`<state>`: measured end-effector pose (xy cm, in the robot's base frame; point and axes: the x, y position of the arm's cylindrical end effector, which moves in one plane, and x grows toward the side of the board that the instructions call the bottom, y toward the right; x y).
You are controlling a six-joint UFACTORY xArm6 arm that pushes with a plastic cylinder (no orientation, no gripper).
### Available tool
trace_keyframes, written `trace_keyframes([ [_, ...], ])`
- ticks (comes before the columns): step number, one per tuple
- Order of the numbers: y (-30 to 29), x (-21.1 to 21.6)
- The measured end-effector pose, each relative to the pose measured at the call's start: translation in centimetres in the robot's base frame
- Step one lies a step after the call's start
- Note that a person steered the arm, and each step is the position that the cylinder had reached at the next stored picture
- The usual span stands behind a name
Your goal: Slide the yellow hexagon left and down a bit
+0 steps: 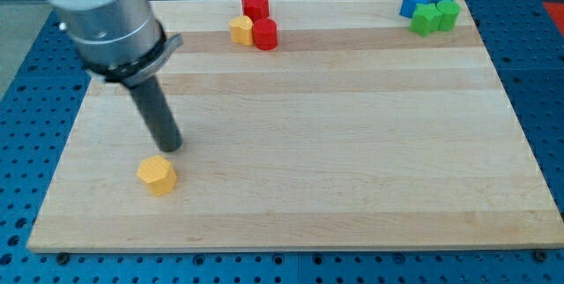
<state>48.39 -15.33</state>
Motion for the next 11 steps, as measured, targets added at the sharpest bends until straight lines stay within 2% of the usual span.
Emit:
trace_keyframes([
  [1,4.5,-0.3],
  [2,4.6,4.0],
  [4,-0.1,4.9],
  [9,-2.9,4.5],
  [11,-4.7,6.0],
])
